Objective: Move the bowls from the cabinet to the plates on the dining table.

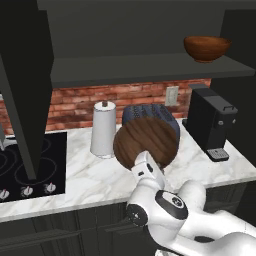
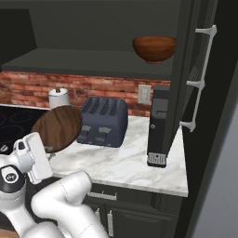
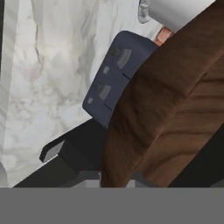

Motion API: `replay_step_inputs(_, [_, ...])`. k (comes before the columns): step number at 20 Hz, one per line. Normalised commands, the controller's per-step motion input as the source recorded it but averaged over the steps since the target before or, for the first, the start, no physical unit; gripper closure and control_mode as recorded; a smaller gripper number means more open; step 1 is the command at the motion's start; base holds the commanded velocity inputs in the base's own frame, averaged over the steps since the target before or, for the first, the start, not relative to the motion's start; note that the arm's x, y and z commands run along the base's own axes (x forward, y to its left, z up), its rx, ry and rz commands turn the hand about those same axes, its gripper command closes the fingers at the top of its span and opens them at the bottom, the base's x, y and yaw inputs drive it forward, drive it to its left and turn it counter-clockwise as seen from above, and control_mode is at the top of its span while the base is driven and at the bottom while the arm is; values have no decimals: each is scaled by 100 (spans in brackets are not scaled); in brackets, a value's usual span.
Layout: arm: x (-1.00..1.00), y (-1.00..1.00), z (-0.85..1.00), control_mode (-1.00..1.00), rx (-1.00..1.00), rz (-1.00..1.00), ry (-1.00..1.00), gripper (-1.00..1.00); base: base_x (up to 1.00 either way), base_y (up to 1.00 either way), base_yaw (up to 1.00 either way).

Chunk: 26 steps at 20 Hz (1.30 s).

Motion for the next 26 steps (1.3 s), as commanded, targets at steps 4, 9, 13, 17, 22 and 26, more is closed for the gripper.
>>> replay_step_inputs(4, [0, -30, -13, -100, 0, 0, 0, 100, 0, 0, 0])
replay_step_inputs(9, [0, -16, -13, -100, 0, 0, 0, 100, 0, 0, 0])
replay_step_inputs(13, [0, -2, -13, -100, 0, 0, 0, 100, 0, 0, 0])
replay_step_inputs(17, [0, 0, 0, 100, 0, 0, 0, 100, 0, -3, 0])
replay_step_inputs(22, [0, 0, 0, 100, 0, 0, 0, 100, -14, 0, 0])
replay_step_inputs(26, [0, 0, 0, 100, 0, 0, 0, 100, -51, 0, 0])
